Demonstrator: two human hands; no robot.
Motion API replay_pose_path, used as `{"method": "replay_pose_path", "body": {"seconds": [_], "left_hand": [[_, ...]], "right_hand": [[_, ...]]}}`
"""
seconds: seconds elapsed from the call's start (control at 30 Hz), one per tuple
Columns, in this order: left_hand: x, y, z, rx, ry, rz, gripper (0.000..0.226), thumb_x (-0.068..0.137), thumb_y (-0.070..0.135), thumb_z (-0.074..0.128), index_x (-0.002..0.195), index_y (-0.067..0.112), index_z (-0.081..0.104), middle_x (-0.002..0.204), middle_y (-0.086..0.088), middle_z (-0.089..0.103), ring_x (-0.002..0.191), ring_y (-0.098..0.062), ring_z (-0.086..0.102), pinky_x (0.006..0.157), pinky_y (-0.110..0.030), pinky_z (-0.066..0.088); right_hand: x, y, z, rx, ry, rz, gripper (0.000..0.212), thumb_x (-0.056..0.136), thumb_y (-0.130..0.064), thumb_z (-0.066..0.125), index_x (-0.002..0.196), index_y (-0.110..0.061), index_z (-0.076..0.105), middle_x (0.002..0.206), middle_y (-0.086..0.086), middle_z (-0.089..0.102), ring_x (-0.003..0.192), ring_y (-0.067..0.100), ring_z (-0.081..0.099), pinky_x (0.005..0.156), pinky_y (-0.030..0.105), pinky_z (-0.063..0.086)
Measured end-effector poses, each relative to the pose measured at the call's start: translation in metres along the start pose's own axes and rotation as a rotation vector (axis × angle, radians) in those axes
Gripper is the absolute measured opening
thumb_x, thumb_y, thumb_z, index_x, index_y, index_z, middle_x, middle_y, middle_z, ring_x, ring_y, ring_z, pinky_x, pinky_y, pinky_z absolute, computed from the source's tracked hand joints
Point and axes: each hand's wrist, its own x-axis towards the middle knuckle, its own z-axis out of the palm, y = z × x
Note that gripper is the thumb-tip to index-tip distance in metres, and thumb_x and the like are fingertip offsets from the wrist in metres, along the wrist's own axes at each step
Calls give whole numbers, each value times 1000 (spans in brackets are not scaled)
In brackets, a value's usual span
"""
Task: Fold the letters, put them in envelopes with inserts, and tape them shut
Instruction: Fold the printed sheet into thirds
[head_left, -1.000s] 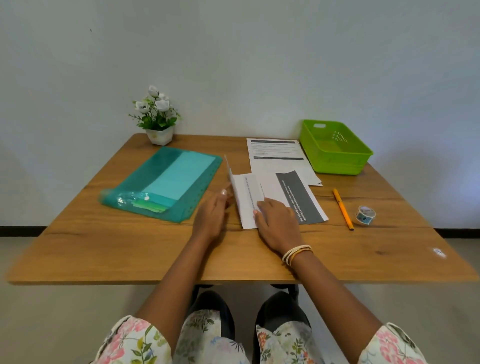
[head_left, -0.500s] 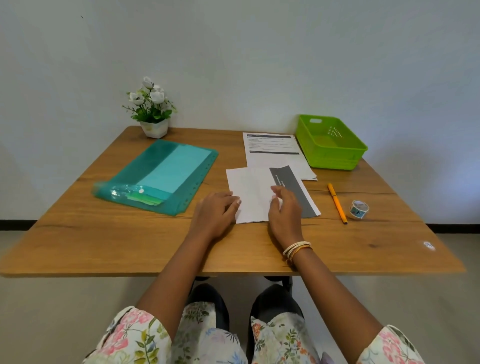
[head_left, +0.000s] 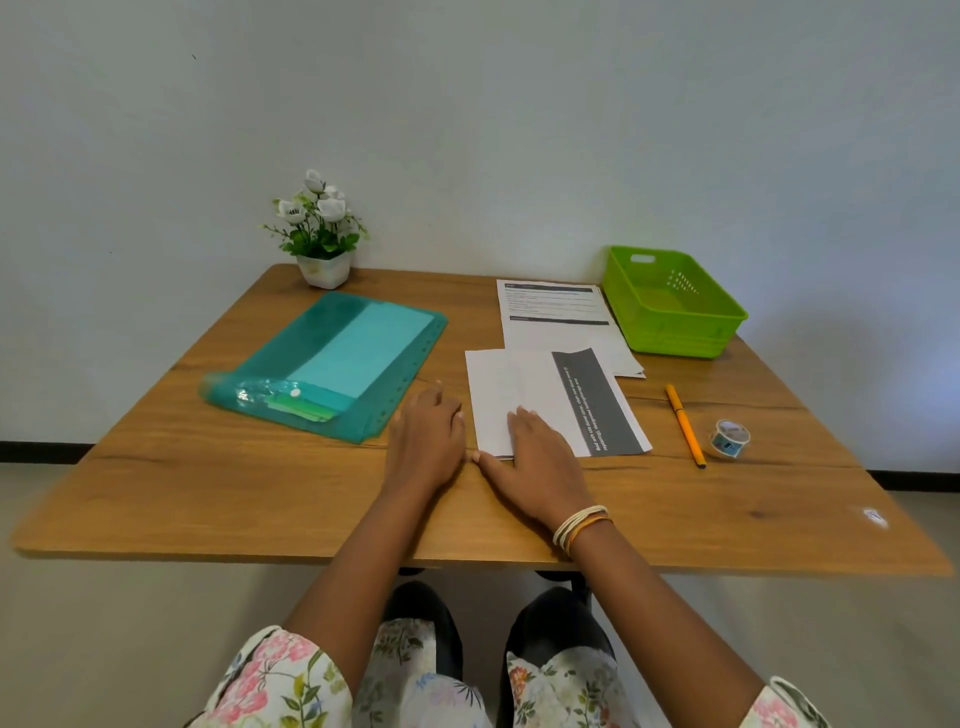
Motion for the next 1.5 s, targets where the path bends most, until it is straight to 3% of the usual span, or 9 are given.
{"method": "replay_pose_path", "body": {"seconds": [0.2,0.4,0.6,0.7,0.87,1.0,1.1,1.3,1.5], "left_hand": [[-2,1,-3,8,-40,37,36,99,31,39,130,23,56,145,-2,45,133,-18,39,110,-40,24],[0,1,-4,-70,-72,67,35,99,36,39,121,26,65,139,1,53,129,-15,43,108,-40,24],[6,-1,-3,-236,-114,-9,45,98,48,35,114,25,70,128,5,62,118,-13,51,105,-41,31],[4,-1,-6,-395,-107,-81,44,97,50,38,76,27,69,101,3,70,87,-12,58,87,-42,46],[3,2,-11,-502,-82,-192,38,91,32,56,57,19,67,121,8,66,83,-3,60,72,-34,51],[1,4,-12,-646,-24,-268,31,91,30,58,66,16,69,95,5,72,80,-7,61,73,-42,53],[-3,3,-11,-751,28,-225,35,94,41,51,76,19,71,74,1,68,76,-21,64,70,-47,53],[-5,3,-7,-614,27,89,41,94,49,36,128,38,57,119,19,62,105,0,56,93,-42,47],[-6,6,-2,-257,-167,183,51,94,56,23,143,45,35,152,12,36,142,-10,29,115,-55,9]], "right_hand": [[-8,-7,-1,42,283,-107,40,89,-42,53,114,-13,64,109,4,68,98,19,63,87,35,52],[-9,-8,-3,61,393,-109,23,89,-32,56,75,-19,70,71,-5,68,63,10,58,66,35,52],[-11,-12,-5,266,403,-105,20,93,-28,57,89,-16,73,83,0,72,72,11,63,67,29,55],[-15,-17,-8,485,326,-104,20,93,-28,58,101,-16,73,96,-2,73,85,6,65,77,18,53],[-21,-22,-10,485,243,-105,32,90,-38,61,113,-17,67,111,-3,69,99,6,61,88,24,53],[-20,-18,-9,264,158,-124,54,81,-43,68,126,-18,51,125,-1,55,114,14,51,91,20,45],[-18,-17,-8,334,176,-55,44,86,-28,66,126,-16,55,125,1,58,113,14,54,91,18,44],[-11,-19,-16,798,223,267,41,87,-7,61,126,-17,52,103,-5,58,95,10,60,74,15,51],[-6,-9,-27,937,61,486,54,82,-5,66,129,-14,42,119,5,50,110,22,51,82,33,55]]}}
